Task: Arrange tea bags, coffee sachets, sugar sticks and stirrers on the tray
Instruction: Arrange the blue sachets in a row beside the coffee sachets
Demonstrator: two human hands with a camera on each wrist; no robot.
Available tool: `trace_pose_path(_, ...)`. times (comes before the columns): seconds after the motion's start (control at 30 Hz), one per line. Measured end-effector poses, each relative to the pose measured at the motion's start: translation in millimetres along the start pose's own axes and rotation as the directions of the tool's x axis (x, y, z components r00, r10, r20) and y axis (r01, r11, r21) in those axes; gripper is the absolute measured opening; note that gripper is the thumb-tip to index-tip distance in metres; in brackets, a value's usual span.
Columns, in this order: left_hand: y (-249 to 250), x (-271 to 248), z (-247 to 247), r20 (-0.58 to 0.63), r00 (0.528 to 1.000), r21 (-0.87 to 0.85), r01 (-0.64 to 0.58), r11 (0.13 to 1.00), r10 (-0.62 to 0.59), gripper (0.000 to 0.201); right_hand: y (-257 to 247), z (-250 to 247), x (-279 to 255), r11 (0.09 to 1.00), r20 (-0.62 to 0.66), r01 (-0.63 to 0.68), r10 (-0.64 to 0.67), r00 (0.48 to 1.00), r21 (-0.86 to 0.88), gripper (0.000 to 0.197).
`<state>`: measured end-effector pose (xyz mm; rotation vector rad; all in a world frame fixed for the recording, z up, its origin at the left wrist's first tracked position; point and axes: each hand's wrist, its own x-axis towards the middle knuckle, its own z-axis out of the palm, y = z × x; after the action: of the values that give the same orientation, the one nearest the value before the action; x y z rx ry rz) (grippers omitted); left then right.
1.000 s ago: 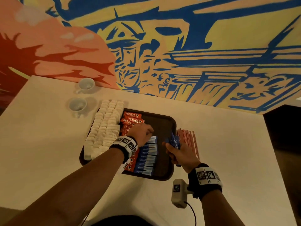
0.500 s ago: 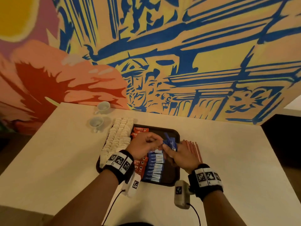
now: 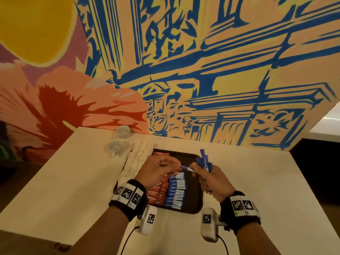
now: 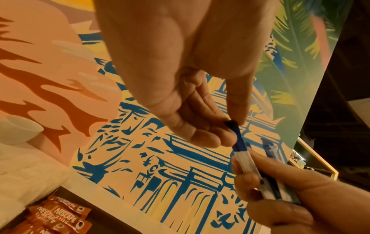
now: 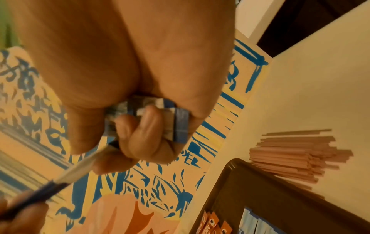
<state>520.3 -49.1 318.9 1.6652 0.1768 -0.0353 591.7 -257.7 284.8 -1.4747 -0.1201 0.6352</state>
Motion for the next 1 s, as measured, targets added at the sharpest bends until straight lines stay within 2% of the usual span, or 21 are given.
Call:
trace_pose_path(0.1, -3, -7, -5, -0.004, 1.0, 0.081, 0.01, 0.997, -0.01, 0.016, 7, -7, -5, 1.0, 0.044, 0.018, -0.019, 0.999, 0.025, 0.031)
trace_pose_path(0.23, -6, -16, -8, -0.009, 1.0, 0.128, 0.005, 0.992, -0.004, 0.025, 16, -10, -9, 0.996, 0.005, 0.066, -0.066, 0.998, -0.056, 0.022)
trace_pose_path(0.33, -13, -18, -8, -0.057, 0.998, 0.21, -0.007, 0.978, 0.02, 0.02, 20, -10, -11, 0.991, -0.06, 0.096, -0.102, 0.993, -0.098, 0.02)
trace_pose_path(0.47, -21, -18, -5, -0.118, 0.987, 0.376, -0.058, 0.925, 0.109, 0.016, 20, -11, -14, 0.981, -0.067, 0.128, -0.139, 0.988, -0.148, 0.012)
trace_pose_path(0.57, -21, -18, -3, -0.042, 0.99, 0.441, -0.1, 0.892, 0.132, 0.018, 20, -11, -11, 0.969, -0.1, 0.111, -0.135, 0.986, -0.22, 0.011)
trace_pose_path(0.67, -18, -15, -4, 0.044, 0.992, 0.403, -0.124, 0.907, 0.116, 0.016, 18, -7, -6, 0.95, -0.102, 0.104, -0.139, 0.985, -0.294, 0.011)
trace_pose_path(0.8, -17, -12, -7, 0.094, 0.994, 0.332, -0.091, 0.939, 0.063, 0.015, 19, 3, -1, 0.966, -0.123, 0.091, -0.124, 0.985, -0.242, 0.006)
trace_pose_path(1.0, -27, 5, -15, 0.157, 0.987, 0.465, -0.108, 0.879, 0.038, 0.016, 17, 3, 6, 0.958, -0.107, 0.063, -0.097, 0.99, -0.28, 0.012)
